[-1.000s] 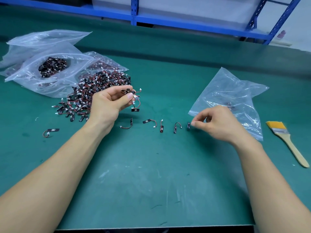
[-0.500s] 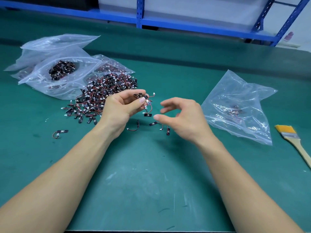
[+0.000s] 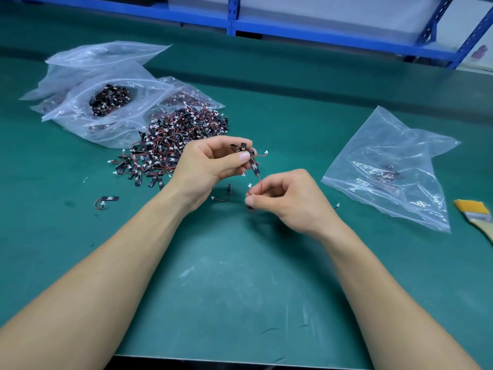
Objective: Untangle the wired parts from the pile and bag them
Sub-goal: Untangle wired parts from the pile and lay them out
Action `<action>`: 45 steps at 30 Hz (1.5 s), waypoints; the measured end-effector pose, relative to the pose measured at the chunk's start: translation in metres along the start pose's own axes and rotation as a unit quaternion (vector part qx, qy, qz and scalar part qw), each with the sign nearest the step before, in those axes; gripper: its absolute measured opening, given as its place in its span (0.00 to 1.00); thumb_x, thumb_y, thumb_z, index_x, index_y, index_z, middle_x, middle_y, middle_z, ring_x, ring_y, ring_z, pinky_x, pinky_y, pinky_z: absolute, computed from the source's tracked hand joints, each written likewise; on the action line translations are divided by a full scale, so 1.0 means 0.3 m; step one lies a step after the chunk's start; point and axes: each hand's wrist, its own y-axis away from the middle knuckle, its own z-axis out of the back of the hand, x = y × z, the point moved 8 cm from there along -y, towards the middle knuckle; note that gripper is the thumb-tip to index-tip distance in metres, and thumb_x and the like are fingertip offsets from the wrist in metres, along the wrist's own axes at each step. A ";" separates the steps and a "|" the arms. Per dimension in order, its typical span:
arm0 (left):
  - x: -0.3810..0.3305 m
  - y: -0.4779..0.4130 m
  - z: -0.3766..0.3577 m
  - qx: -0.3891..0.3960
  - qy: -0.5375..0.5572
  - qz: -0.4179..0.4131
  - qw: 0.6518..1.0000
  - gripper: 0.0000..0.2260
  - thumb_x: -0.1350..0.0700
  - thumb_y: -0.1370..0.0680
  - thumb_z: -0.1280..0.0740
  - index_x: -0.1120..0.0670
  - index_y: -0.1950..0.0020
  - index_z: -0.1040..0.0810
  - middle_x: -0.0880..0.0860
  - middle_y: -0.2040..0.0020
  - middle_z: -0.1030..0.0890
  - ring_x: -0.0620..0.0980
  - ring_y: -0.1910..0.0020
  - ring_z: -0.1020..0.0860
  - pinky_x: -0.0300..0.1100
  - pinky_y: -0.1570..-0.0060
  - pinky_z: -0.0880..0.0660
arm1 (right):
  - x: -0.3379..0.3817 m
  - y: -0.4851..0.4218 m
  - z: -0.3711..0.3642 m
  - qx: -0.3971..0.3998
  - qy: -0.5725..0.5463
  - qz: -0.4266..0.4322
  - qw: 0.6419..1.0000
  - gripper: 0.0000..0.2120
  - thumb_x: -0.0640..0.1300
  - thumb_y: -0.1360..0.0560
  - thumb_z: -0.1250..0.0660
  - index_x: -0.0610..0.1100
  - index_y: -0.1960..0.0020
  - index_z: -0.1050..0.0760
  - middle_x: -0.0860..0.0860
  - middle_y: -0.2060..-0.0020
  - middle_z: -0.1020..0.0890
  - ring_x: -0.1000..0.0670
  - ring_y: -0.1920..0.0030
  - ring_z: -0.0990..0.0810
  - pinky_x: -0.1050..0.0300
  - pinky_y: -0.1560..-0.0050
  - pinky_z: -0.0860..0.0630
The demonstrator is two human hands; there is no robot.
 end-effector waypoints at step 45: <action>-0.002 0.009 -0.002 -0.002 -0.044 0.006 0.999 0.08 0.64 0.28 0.26 0.52 0.55 0.14 0.55 0.61 0.14 0.49 0.63 0.16 0.36 0.63 0.22 | 0.027 0.054 0.122 -0.163 0.134 0.120 0.970 0.07 0.49 0.31 0.21 0.50 0.55 0.16 0.57 0.69 0.21 0.55 0.74 0.31 0.69 0.68 0.38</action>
